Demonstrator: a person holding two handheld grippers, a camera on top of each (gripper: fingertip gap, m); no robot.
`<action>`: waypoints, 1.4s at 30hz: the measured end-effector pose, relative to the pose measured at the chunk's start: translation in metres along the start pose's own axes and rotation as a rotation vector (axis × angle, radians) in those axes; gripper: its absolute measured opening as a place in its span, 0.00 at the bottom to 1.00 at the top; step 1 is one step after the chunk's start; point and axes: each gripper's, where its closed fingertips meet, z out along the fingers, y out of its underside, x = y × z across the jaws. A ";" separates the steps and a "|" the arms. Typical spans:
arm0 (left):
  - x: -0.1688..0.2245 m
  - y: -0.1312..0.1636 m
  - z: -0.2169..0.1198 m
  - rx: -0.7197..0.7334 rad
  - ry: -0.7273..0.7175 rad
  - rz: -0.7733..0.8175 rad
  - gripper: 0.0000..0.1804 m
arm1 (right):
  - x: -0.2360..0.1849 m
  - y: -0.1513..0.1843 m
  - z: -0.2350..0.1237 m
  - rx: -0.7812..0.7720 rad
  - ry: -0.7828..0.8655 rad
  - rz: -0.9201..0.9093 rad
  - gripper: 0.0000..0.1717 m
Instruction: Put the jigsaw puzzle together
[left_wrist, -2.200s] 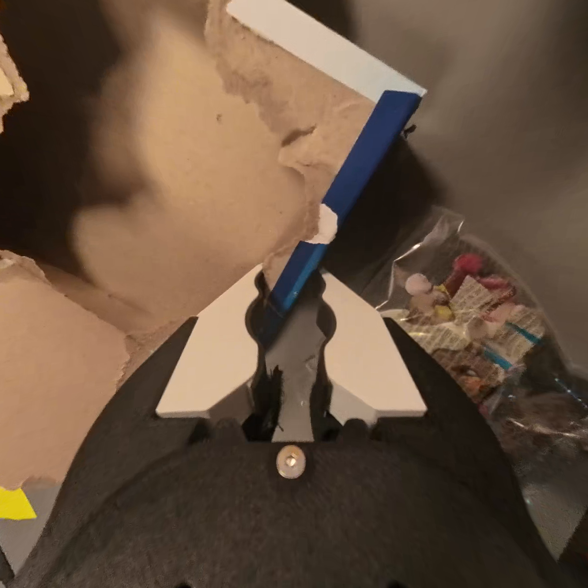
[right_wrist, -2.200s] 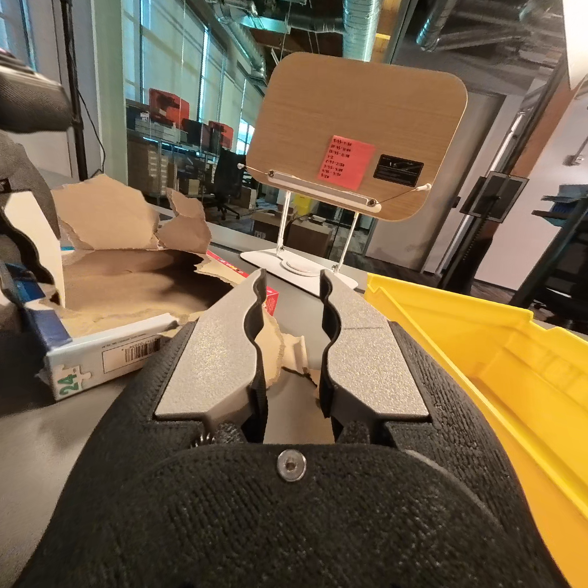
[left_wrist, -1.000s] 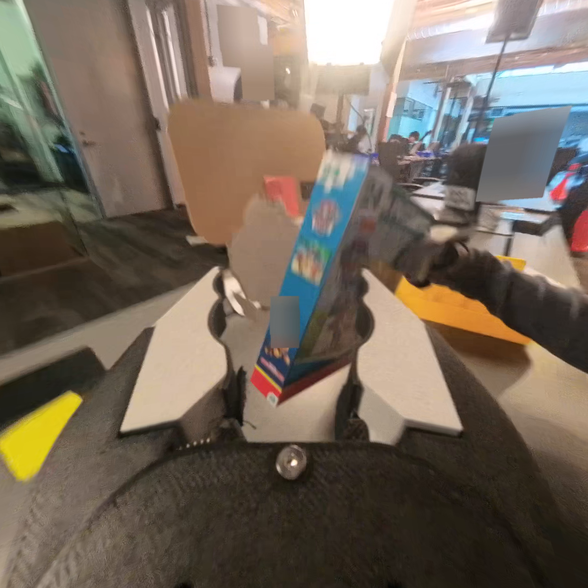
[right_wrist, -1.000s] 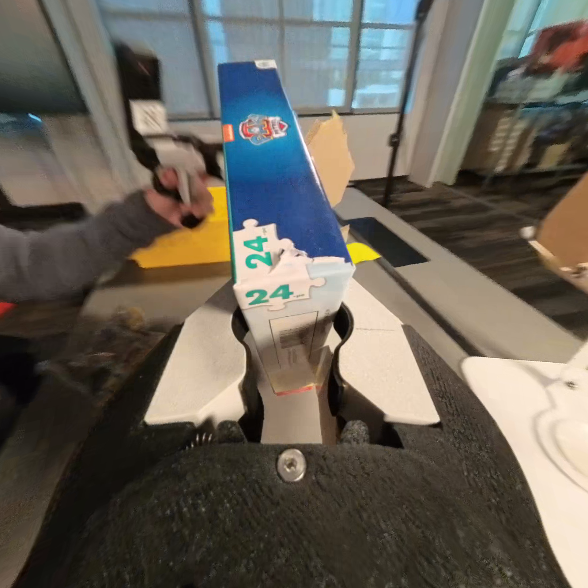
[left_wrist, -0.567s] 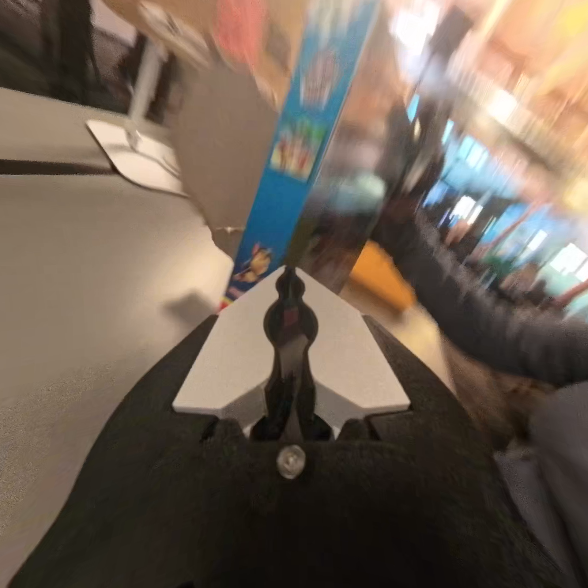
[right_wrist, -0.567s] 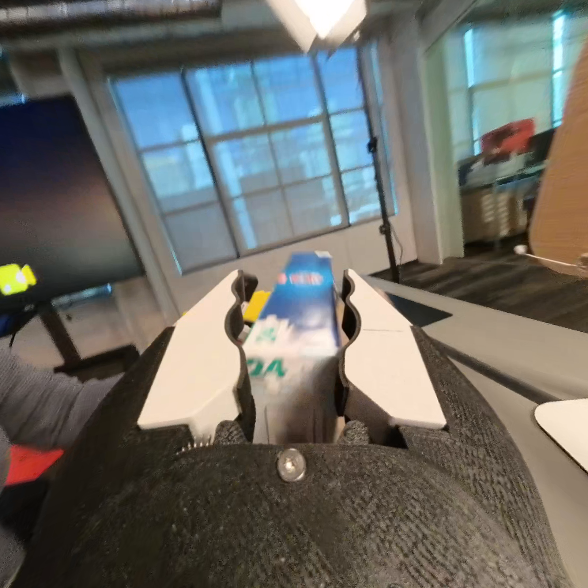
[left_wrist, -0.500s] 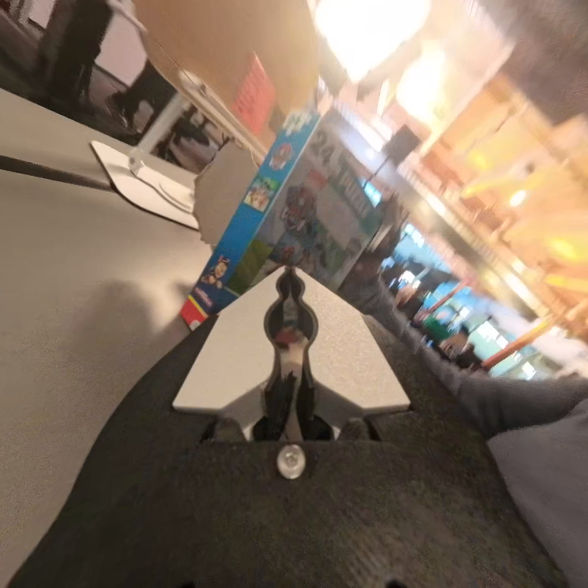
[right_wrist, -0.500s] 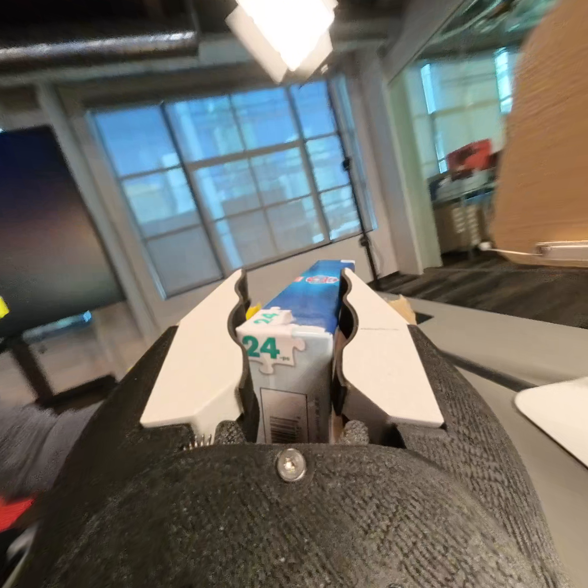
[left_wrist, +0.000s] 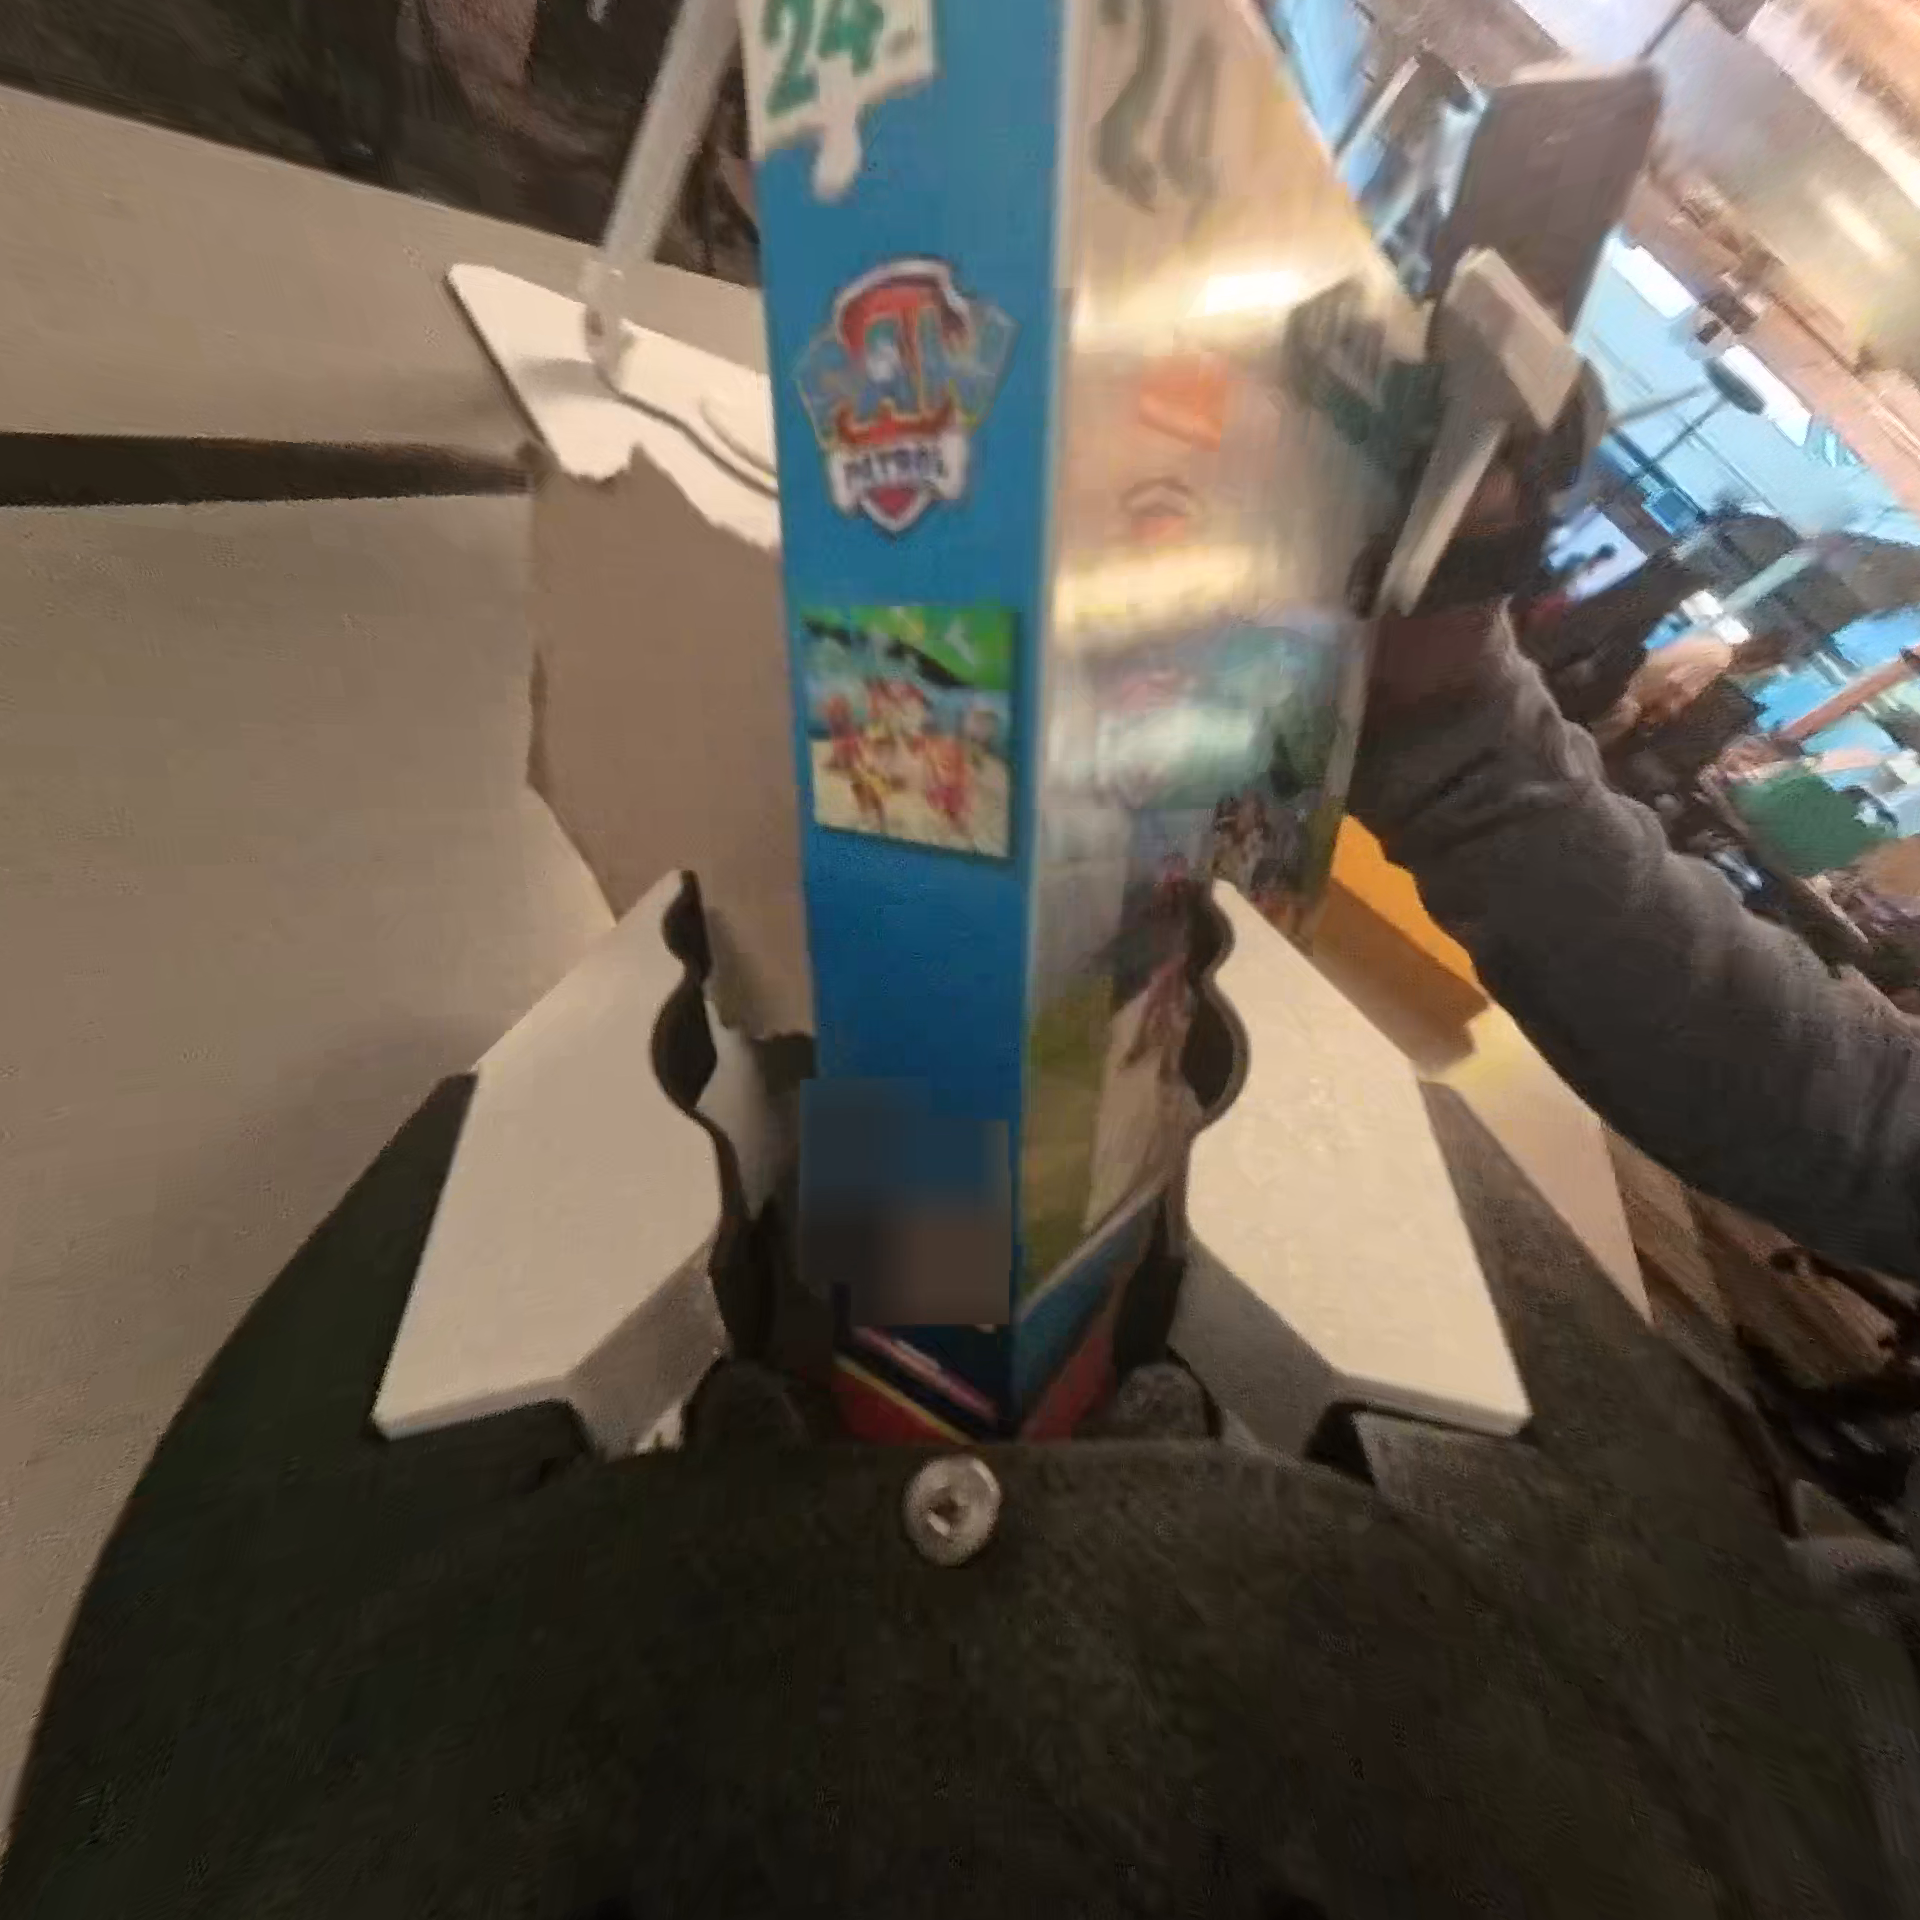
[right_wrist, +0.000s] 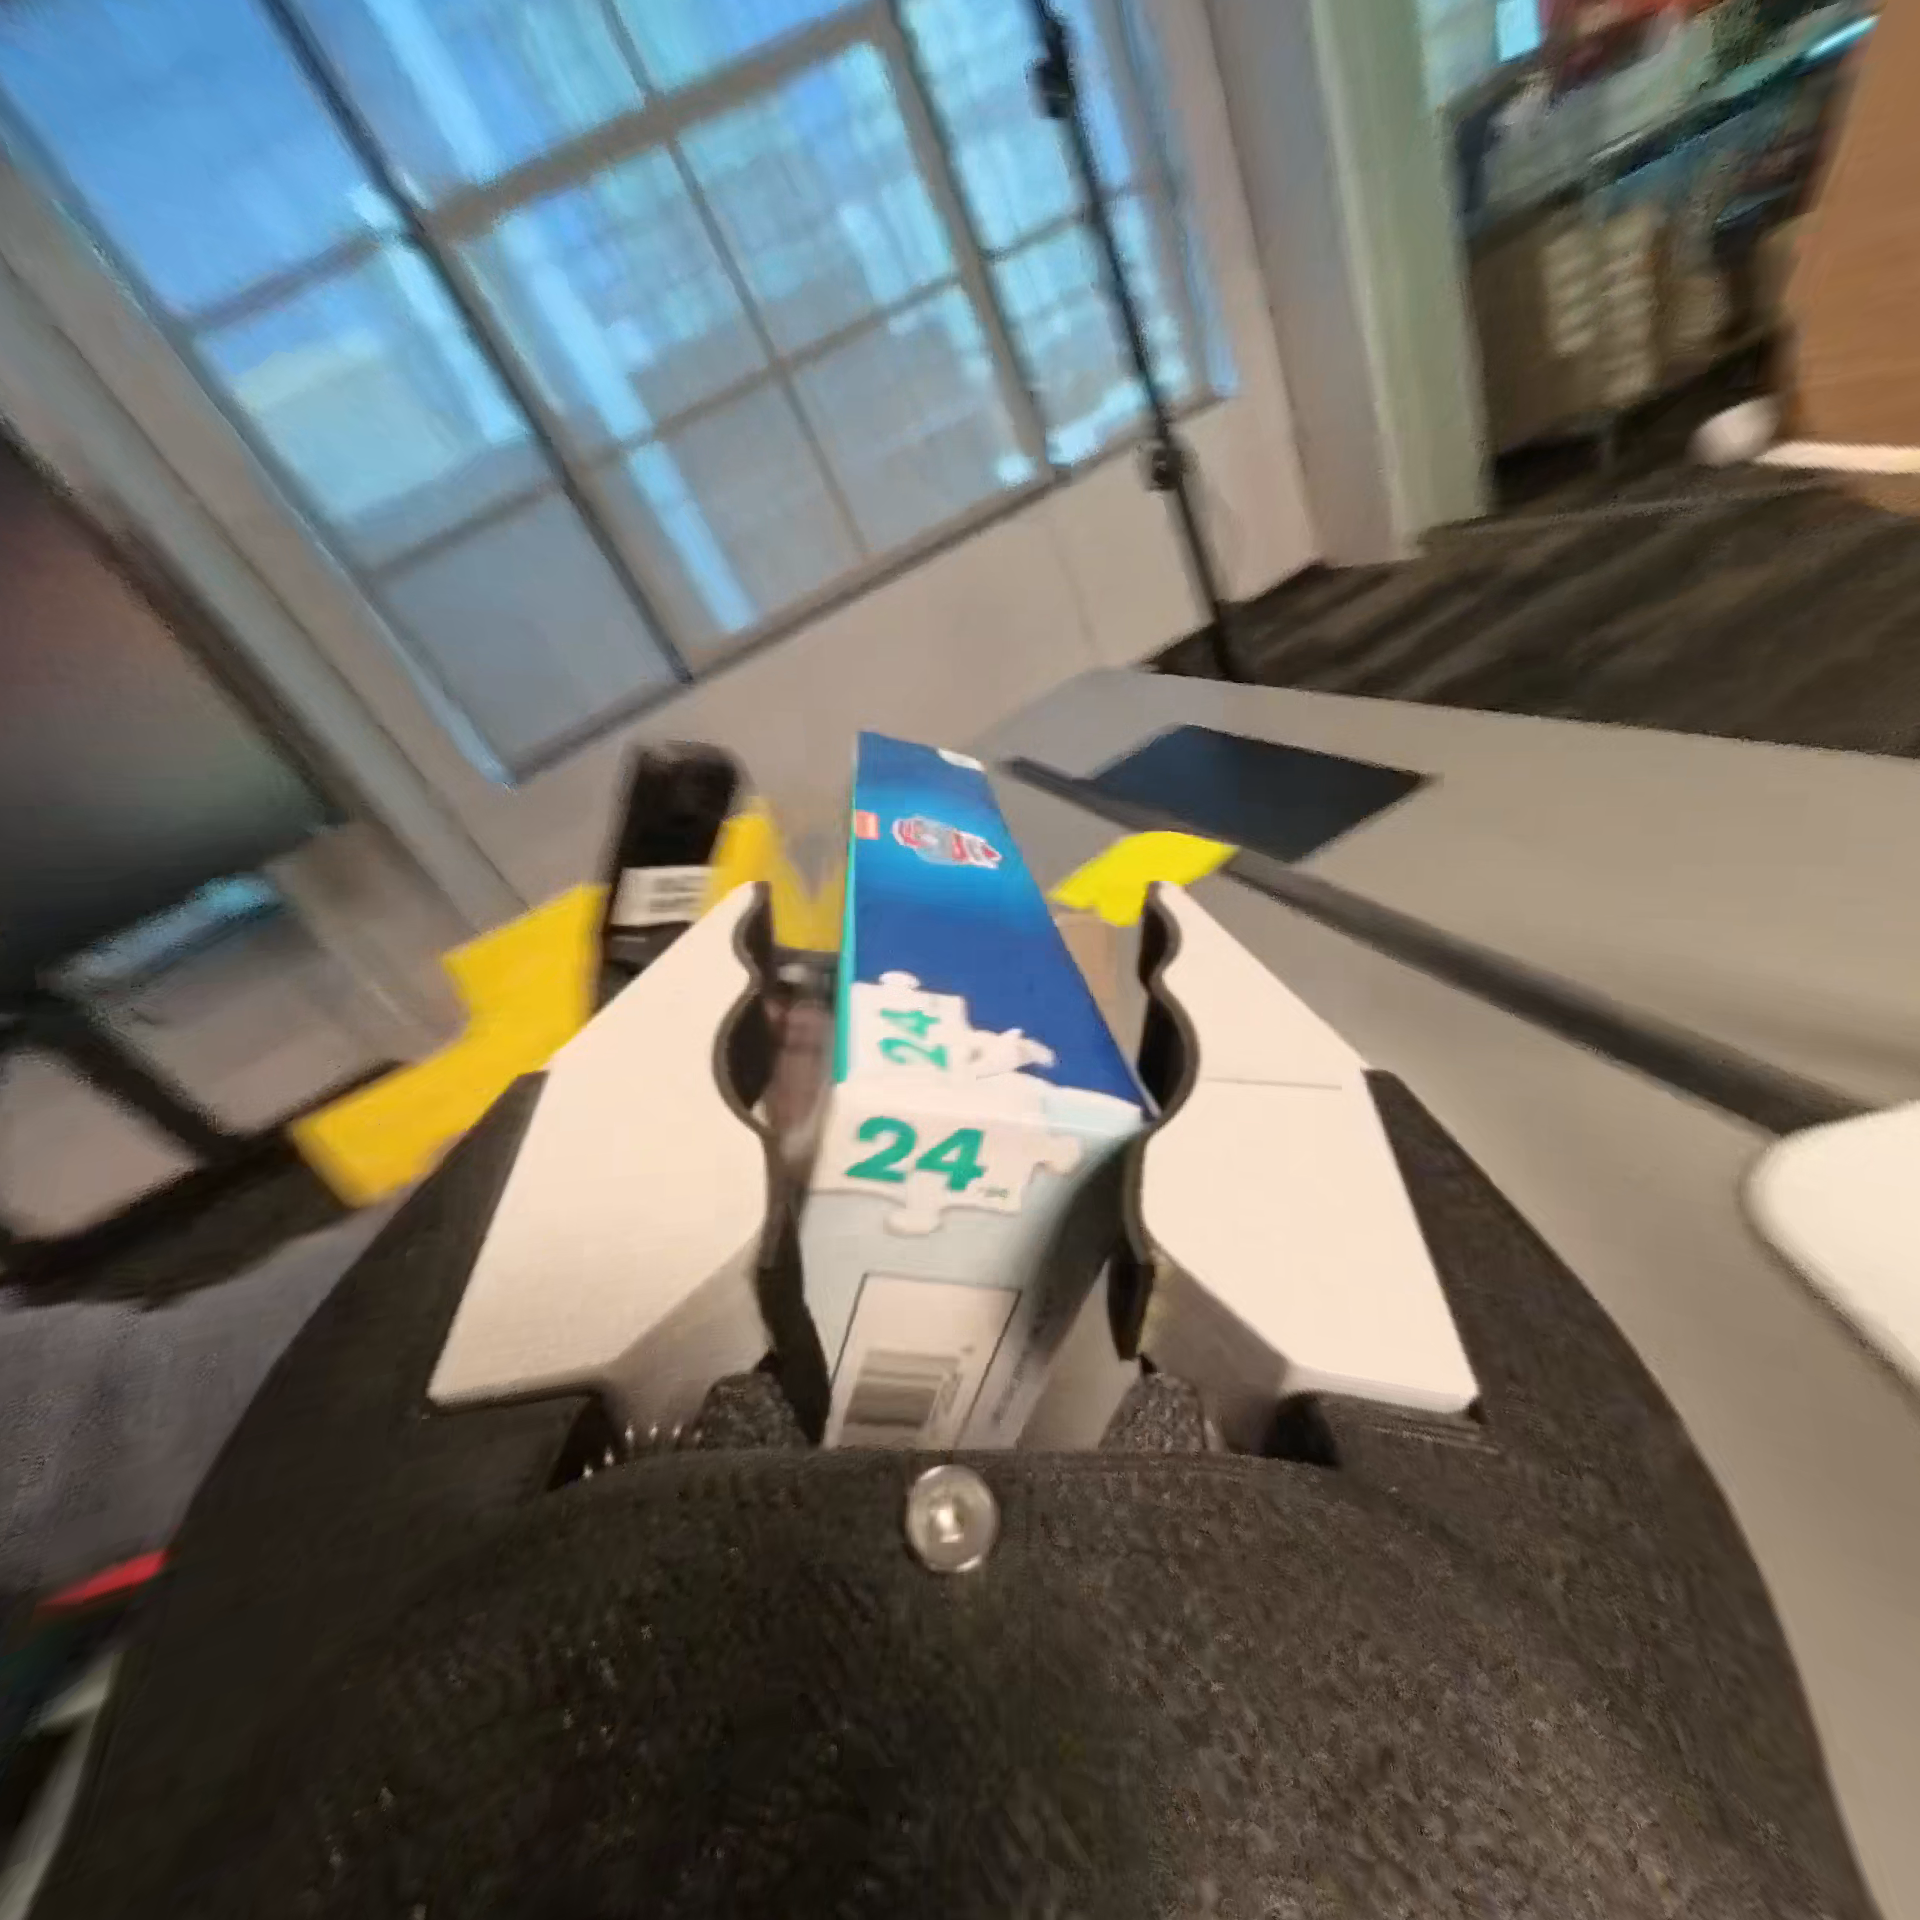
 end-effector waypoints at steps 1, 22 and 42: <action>-0.009 -0.007 -0.003 0.047 -0.055 -0.029 0.44 | 0.013 -0.002 0.002 -0.004 0.101 -0.081 0.48; -0.033 0.034 -0.040 -0.099 -0.514 0.561 0.63 | -0.022 0.134 -0.050 -0.320 0.558 -0.779 0.36; -0.100 -0.012 -0.049 -0.021 -0.831 0.619 0.51 | 0.034 0.084 0.005 -0.210 0.901 -0.929 0.31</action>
